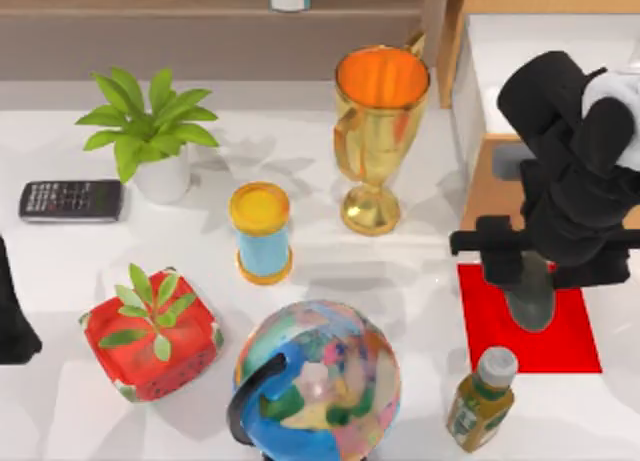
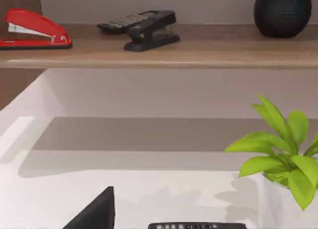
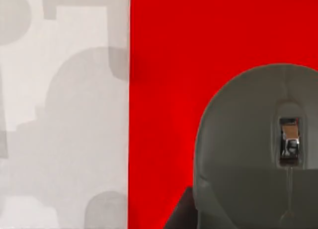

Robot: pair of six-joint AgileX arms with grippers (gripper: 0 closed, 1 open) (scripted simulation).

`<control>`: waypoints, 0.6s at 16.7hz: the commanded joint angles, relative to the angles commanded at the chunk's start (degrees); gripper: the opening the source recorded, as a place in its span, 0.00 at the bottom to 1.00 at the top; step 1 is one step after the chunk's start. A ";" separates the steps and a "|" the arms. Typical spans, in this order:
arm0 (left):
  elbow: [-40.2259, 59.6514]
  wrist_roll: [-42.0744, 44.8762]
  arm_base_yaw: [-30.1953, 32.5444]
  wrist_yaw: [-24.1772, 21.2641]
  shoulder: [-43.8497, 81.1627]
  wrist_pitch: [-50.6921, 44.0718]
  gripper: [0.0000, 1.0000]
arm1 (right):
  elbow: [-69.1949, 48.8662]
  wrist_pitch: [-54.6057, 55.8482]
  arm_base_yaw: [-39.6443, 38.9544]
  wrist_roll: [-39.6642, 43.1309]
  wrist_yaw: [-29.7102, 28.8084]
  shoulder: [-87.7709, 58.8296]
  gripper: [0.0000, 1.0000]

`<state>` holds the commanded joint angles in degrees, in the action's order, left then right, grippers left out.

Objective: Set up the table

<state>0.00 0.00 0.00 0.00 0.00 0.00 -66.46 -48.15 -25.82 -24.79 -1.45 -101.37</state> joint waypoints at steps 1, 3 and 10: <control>0.00 0.00 0.00 0.00 0.00 0.00 1.00 | 0.99 1.03 0.44 -0.15 -0.17 -0.65 0.00; 0.00 0.00 0.00 0.00 0.00 0.00 1.00 | 2.27 2.71 1.29 -0.40 -0.47 -1.69 0.00; 0.00 0.00 0.00 0.00 0.00 0.00 1.00 | 2.55 3.31 1.44 -0.59 -0.55 -1.90 0.00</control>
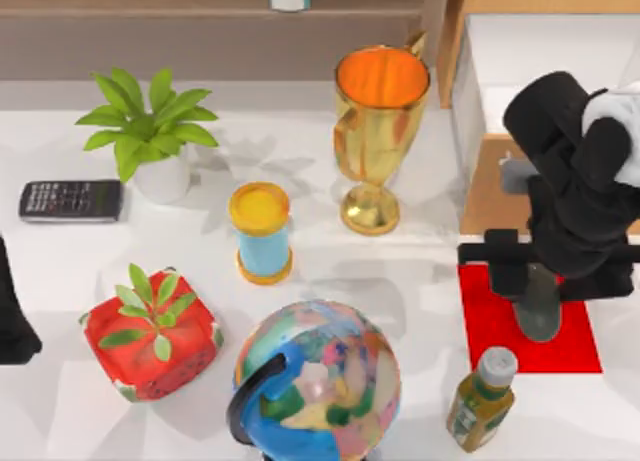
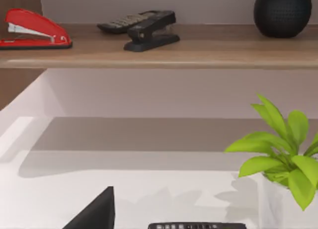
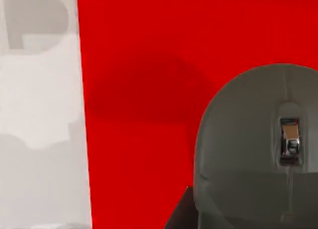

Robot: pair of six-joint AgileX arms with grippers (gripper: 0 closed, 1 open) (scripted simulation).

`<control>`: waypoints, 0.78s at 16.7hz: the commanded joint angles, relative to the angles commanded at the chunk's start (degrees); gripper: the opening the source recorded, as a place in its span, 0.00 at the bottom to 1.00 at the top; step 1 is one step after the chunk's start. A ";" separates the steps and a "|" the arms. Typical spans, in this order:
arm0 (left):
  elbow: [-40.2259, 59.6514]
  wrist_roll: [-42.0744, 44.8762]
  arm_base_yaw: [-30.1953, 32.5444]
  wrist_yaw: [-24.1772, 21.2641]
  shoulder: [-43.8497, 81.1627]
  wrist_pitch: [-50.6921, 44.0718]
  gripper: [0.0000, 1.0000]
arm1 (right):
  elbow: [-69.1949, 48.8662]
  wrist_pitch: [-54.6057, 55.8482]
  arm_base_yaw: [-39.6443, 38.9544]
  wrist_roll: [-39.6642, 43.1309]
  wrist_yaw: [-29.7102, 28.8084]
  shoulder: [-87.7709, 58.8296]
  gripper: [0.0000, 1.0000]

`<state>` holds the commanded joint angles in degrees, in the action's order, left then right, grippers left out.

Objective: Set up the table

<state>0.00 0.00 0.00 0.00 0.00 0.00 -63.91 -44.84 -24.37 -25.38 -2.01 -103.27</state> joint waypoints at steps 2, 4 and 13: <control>0.00 0.00 0.00 0.00 0.00 0.00 1.00 | 0.02 0.00 -0.02 0.01 0.00 0.02 0.00; 0.00 0.00 0.00 0.00 0.00 0.00 1.00 | 0.13 -0.02 -0.10 0.03 0.02 0.13 0.00; 0.00 0.00 0.00 0.00 0.00 0.00 1.00 | 0.58 0.16 -0.83 0.31 0.13 1.24 0.00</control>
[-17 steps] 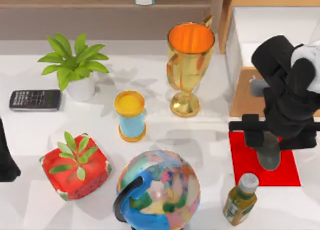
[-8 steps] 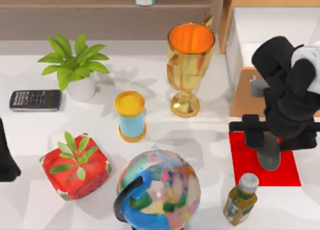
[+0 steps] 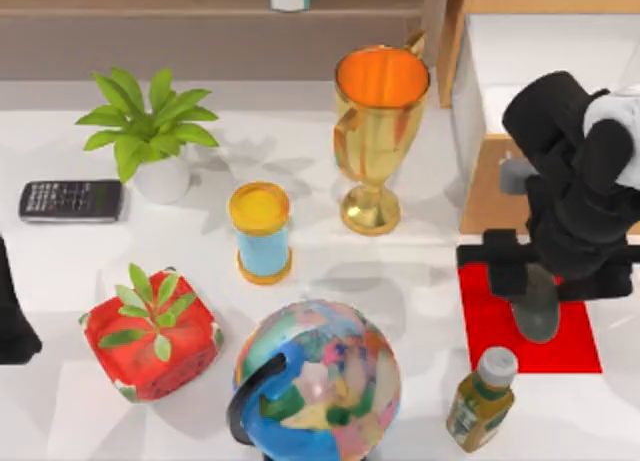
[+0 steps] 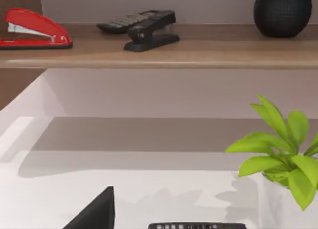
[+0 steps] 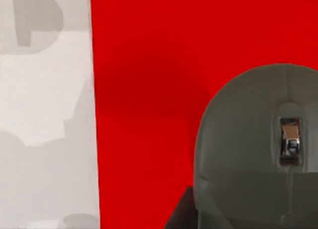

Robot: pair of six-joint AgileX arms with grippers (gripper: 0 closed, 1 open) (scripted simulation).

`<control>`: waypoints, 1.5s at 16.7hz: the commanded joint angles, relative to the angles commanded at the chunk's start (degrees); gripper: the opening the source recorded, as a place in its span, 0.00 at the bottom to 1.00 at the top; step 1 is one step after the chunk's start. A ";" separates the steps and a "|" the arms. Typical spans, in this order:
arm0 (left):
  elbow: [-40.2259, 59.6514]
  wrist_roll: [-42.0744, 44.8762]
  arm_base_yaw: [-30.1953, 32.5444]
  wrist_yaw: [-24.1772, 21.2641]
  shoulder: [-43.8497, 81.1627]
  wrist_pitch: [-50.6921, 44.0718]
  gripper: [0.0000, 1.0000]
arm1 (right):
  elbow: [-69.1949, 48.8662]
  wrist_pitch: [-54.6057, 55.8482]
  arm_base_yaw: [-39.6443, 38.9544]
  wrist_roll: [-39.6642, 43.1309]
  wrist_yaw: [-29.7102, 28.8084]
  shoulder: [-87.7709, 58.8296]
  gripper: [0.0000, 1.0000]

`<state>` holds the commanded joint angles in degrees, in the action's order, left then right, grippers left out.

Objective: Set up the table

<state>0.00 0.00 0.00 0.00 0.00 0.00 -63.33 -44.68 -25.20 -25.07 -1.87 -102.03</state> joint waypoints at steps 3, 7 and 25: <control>0.00 0.00 0.00 0.00 0.00 0.00 1.00 | -0.08 0.23 -0.13 0.07 0.00 0.33 0.00; 0.00 0.00 0.00 0.00 0.00 0.00 1.00 | -0.36 0.69 -0.09 0.08 -0.04 0.45 0.00; 0.00 0.00 0.00 0.00 0.00 0.00 1.00 | 0.52 2.14 1.11 -0.22 -0.20 -2.64 0.23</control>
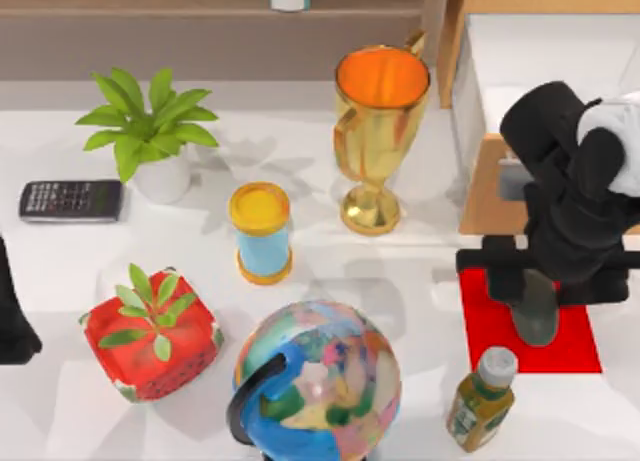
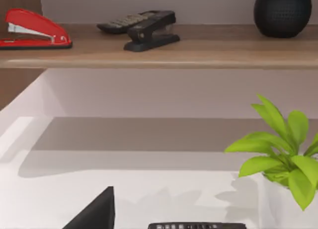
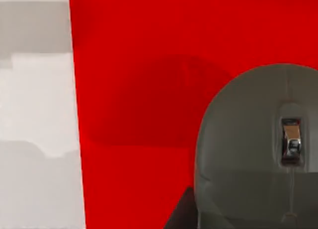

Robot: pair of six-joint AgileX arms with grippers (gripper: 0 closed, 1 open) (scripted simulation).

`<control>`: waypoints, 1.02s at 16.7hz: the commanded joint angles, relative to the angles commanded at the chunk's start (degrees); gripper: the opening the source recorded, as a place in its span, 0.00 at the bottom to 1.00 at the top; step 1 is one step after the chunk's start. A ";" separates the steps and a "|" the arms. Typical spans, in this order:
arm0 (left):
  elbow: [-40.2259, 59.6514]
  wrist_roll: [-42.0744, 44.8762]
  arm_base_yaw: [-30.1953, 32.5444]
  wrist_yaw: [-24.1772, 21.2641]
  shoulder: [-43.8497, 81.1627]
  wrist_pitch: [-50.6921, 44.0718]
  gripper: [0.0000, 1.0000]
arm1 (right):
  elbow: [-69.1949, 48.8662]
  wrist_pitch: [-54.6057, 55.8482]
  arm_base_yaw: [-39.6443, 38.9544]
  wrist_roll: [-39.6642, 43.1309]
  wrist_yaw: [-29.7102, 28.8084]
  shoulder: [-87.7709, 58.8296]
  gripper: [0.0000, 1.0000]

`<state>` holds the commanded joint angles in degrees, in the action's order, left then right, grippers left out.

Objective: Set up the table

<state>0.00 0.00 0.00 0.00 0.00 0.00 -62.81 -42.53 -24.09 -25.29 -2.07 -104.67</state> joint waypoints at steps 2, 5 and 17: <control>0.00 0.00 0.00 0.00 0.00 0.00 1.00 | 0.00 0.00 0.00 0.00 0.00 0.00 0.38; 0.00 0.00 0.00 0.00 0.00 0.00 1.00 | 0.00 0.00 0.00 0.00 0.00 0.00 0.60; 0.00 0.00 0.00 0.00 0.00 0.00 1.00 | 0.00 0.00 0.00 0.00 0.00 0.00 1.00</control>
<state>0.00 0.00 0.00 0.00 0.00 0.00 -62.81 -42.53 -24.09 -25.29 -2.07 -104.67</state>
